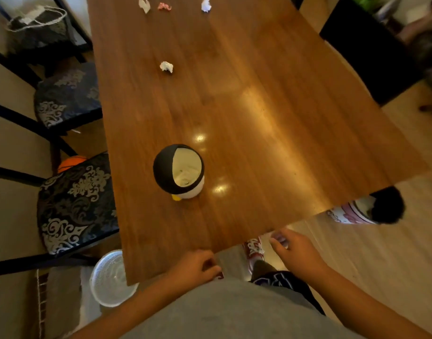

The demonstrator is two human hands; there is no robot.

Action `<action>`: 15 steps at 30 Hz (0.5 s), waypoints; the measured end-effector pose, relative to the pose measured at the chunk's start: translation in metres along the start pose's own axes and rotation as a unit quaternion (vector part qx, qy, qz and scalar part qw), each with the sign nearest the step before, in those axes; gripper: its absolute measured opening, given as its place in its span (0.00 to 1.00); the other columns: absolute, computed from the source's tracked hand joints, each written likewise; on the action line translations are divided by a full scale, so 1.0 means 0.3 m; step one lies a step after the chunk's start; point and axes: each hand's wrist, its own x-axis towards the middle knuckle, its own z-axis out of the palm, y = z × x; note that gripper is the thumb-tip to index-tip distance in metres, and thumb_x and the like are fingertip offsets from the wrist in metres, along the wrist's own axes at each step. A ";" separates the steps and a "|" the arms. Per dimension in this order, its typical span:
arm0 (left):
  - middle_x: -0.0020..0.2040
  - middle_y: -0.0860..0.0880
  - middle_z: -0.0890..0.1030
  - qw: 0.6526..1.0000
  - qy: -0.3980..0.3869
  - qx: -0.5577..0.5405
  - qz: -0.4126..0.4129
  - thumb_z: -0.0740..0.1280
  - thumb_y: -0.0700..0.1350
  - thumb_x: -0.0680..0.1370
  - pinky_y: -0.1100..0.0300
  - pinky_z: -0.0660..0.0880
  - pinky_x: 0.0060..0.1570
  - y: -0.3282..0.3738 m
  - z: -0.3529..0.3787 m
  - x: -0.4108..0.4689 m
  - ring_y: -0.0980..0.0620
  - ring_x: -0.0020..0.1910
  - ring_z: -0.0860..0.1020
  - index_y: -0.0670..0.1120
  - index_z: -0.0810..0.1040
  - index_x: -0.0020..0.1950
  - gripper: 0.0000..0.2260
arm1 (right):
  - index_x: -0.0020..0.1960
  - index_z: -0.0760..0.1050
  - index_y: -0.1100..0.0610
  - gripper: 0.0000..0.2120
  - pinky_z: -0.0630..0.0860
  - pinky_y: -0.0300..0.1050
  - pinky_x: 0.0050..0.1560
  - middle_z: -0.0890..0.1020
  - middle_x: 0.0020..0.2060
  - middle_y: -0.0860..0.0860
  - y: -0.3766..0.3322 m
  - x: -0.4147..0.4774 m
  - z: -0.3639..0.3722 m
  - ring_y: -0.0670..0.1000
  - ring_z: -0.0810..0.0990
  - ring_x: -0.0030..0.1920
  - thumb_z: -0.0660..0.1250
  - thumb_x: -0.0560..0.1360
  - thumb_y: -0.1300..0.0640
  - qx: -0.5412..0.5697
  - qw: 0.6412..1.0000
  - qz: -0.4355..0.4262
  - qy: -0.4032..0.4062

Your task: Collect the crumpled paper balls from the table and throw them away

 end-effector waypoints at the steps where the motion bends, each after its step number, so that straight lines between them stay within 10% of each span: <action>1: 0.50 0.47 0.82 0.999 -0.031 0.001 -0.014 0.65 0.54 0.77 0.52 0.78 0.49 -0.028 0.037 0.002 0.51 0.47 0.80 0.47 0.79 0.52 0.12 | 0.48 0.78 0.48 0.06 0.75 0.41 0.43 0.81 0.43 0.45 0.017 -0.044 0.021 0.43 0.78 0.43 0.64 0.77 0.48 0.007 1.000 0.021 -0.002; 7: 0.40 0.50 0.78 0.989 -0.081 0.079 -0.093 0.65 0.56 0.76 0.59 0.67 0.34 -0.098 0.155 0.041 0.54 0.37 0.74 0.51 0.74 0.40 0.10 | 0.48 0.79 0.52 0.07 0.72 0.43 0.44 0.83 0.46 0.51 0.210 -0.308 0.104 0.50 0.79 0.45 0.65 0.78 0.50 0.063 0.985 0.161 -0.003; 15: 0.36 0.50 0.79 0.987 -0.090 0.068 -0.112 0.66 0.51 0.76 0.58 0.73 0.39 0.078 0.308 0.180 0.53 0.36 0.77 0.49 0.76 0.36 0.10 | 0.46 0.76 0.54 0.08 0.73 0.45 0.44 0.82 0.43 0.54 0.568 -0.680 0.155 0.54 0.80 0.44 0.63 0.78 0.50 0.129 0.943 0.306 0.024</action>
